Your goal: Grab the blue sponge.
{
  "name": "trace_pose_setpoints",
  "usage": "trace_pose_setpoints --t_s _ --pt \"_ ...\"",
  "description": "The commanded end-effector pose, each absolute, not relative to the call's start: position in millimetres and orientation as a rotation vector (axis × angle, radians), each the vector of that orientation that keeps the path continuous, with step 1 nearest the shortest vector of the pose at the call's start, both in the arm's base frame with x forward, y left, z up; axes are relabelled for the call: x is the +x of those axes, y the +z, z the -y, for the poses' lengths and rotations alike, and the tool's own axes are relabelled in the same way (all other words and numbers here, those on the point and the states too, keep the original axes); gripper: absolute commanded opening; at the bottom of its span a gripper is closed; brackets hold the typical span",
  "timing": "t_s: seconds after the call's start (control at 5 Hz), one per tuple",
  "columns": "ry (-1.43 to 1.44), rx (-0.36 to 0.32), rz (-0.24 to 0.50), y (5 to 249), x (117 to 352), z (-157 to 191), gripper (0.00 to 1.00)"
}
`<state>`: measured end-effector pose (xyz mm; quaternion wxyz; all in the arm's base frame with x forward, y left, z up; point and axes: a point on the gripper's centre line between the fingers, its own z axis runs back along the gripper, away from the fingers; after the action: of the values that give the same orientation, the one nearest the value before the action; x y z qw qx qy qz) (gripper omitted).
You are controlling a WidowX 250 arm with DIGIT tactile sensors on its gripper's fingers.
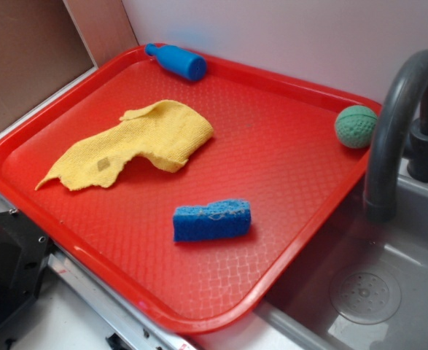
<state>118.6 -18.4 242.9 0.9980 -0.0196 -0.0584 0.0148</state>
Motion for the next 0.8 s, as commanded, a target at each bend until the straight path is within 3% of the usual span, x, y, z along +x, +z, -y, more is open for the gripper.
trace_pose_setpoints --t_s 0.0,0.2,0.6 --pt "0.03 -0.039 0.117 243 119 18 1.0" --pt "-0.017 -0.042 0.188 239 141 24 1.0" --pt "-0.21 -0.031 0.225 232 165 61 1.0"
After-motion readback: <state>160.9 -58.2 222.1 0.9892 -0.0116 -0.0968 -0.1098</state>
